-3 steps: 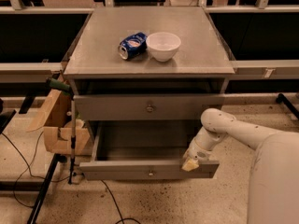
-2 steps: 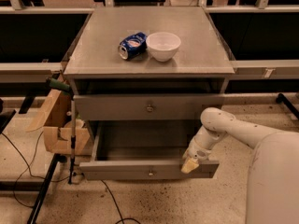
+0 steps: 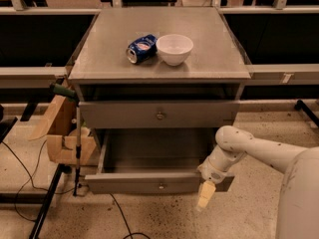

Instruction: Open middle drawer

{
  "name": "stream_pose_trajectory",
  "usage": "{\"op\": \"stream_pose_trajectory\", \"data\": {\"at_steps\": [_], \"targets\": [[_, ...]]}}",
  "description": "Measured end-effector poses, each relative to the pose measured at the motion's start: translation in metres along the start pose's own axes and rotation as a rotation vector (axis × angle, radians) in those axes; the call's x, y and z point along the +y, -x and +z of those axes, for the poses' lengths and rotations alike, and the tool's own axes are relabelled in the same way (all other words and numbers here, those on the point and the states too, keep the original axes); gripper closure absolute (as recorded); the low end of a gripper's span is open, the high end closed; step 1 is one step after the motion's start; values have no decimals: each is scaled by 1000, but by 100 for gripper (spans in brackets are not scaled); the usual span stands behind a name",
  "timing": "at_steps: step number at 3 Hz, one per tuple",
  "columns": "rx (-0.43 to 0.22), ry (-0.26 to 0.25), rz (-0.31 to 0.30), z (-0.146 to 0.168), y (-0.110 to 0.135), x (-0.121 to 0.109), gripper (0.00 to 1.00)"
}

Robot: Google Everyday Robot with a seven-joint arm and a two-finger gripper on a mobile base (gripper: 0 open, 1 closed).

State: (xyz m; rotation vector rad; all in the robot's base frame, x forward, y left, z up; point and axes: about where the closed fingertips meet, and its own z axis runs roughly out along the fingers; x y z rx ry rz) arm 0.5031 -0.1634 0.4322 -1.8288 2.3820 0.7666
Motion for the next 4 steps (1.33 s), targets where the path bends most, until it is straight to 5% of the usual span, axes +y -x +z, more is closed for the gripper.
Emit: {"op": "stream_pose_trajectory", "data": {"at_steps": [2,4], "targets": [[-23,16,-43,2,11,-3,0],[-20,100,-183,21,39,6,0]]}}
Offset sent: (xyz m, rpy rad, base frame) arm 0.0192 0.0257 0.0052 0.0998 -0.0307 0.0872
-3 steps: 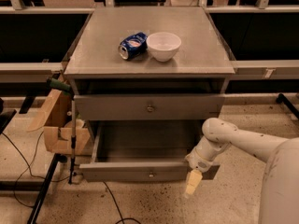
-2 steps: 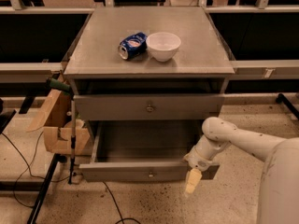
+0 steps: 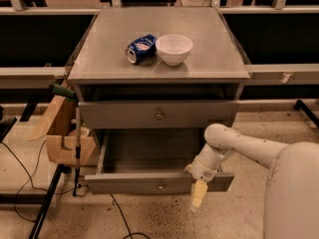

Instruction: Open middle drawer

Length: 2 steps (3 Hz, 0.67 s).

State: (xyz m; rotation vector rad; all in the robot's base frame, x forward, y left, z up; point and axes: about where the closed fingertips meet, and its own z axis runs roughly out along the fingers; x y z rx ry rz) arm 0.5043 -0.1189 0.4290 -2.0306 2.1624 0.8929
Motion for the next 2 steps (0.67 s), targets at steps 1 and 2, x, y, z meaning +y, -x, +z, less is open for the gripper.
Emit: {"op": "stream_pose_trajectory", "data": {"at_steps": [1,2], "targets": [[-9,12,-21,3,2,3,0],[-9,12,-21,2,2,3,18]]}}
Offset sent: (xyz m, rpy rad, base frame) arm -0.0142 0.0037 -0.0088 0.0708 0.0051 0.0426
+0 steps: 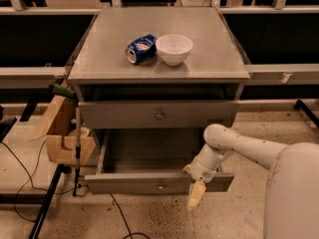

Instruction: Open middle drawer

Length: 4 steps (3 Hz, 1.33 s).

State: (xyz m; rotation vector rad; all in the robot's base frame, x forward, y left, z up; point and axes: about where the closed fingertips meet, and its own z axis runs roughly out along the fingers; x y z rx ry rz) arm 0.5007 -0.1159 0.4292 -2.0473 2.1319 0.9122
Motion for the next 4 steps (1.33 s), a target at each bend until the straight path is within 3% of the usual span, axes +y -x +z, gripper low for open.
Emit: {"op": "stream_pose_trajectory", "data": {"at_steps": [3,4], "targets": [[-5,1,-4,-6,2,-9,89],[-5,1,-4,-7,3,-13,100]]}}
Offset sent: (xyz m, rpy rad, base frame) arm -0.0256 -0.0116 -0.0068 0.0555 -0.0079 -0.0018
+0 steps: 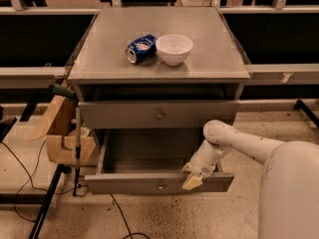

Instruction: Open middle drawer

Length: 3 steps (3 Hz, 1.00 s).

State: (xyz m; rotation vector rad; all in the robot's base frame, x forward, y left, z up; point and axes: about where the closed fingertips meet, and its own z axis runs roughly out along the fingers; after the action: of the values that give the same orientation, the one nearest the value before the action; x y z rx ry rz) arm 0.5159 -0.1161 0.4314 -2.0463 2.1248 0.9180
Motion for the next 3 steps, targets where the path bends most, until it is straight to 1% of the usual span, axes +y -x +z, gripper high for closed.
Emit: {"op": "stream_pose_trajectory", "data": {"at_steps": [1,3], "targets": [[0,0,0,-2,1,-5,100],[0,0,0,-5,2,-15,50]]}}
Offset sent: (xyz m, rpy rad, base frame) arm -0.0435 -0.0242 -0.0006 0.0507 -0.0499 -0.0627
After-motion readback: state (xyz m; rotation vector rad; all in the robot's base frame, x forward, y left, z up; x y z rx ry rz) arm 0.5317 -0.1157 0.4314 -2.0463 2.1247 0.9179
